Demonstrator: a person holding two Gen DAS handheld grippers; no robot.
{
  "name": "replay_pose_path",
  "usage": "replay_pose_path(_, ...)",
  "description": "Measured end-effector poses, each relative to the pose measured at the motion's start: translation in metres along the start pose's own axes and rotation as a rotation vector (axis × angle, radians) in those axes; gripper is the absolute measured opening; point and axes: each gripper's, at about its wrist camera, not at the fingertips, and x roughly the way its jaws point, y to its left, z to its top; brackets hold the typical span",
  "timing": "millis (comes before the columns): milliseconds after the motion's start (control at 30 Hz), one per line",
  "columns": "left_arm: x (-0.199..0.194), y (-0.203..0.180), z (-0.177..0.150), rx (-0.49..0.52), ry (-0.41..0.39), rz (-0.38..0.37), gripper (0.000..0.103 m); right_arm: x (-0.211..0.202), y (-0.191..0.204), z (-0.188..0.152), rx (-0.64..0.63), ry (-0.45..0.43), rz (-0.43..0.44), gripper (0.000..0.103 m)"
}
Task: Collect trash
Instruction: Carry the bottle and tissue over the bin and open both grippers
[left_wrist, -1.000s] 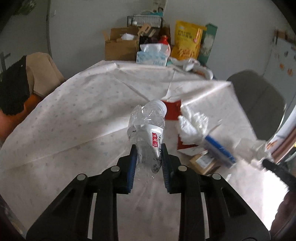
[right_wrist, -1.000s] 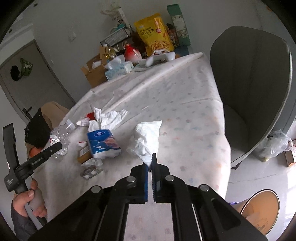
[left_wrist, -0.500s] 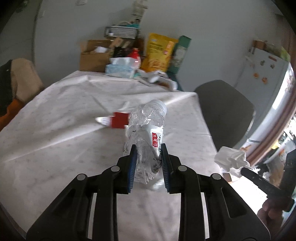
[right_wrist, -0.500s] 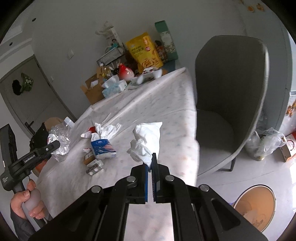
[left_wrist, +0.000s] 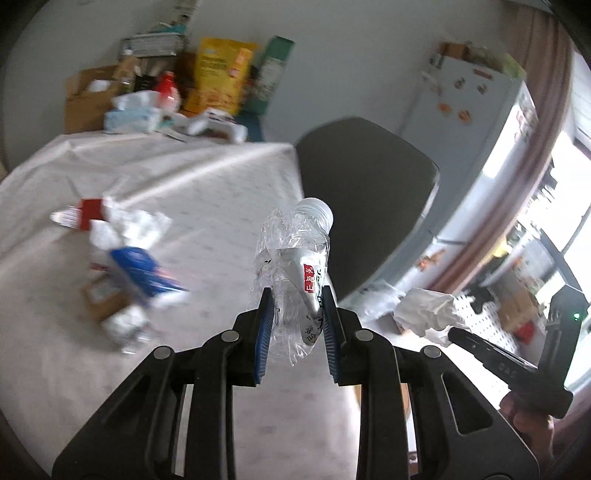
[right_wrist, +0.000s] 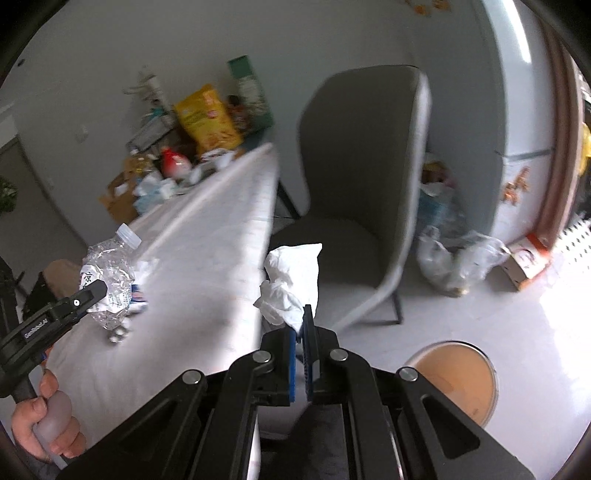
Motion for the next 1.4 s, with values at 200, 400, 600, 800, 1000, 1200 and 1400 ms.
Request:
replay_pose_path(200, 0.029, -0.034, -0.009, 0.038, 0.063, -0.053, 0.025, -0.004, -0.04, -0.012, 0.054, 0.02, -0.077, 0.005)
replay_pose_path(400, 0.052, -0.066, -0.015, 0.089, 0.112, -0.077, 0.025, -0.002, -0.073, -0.025, 0.109, 0.034, -0.124, 0.005)
replay_pose_path(600, 0.077, -0.093, -0.026, 0.131, 0.169, -0.091, 0.025, 0.006, -0.11, -0.042, 0.179, 0.051, -0.148, 0.005)
replay_pose_path(800, 0.102, -0.118, -0.038, 0.178, 0.232, -0.091, 0.025, 0.019, -0.146, -0.061, 0.251, 0.078, -0.165, 0.005)
replay_pose_path(1000, 0.126, -0.143, -0.05, 0.231, 0.286, -0.081, 0.025, 0.037, -0.184, -0.08, 0.322, 0.113, -0.175, 0.005)
replay_pose_path(1200, 0.146, -0.165, -0.063, 0.272, 0.338, -0.077, 0.025, 0.052, -0.213, -0.096, 0.371, 0.135, -0.183, 0.008)
replay_pose_path(1400, 0.161, -0.176, -0.076, 0.309, 0.383, -0.074, 0.025, 0.068, -0.23, -0.111, 0.412, 0.18, -0.158, 0.019)
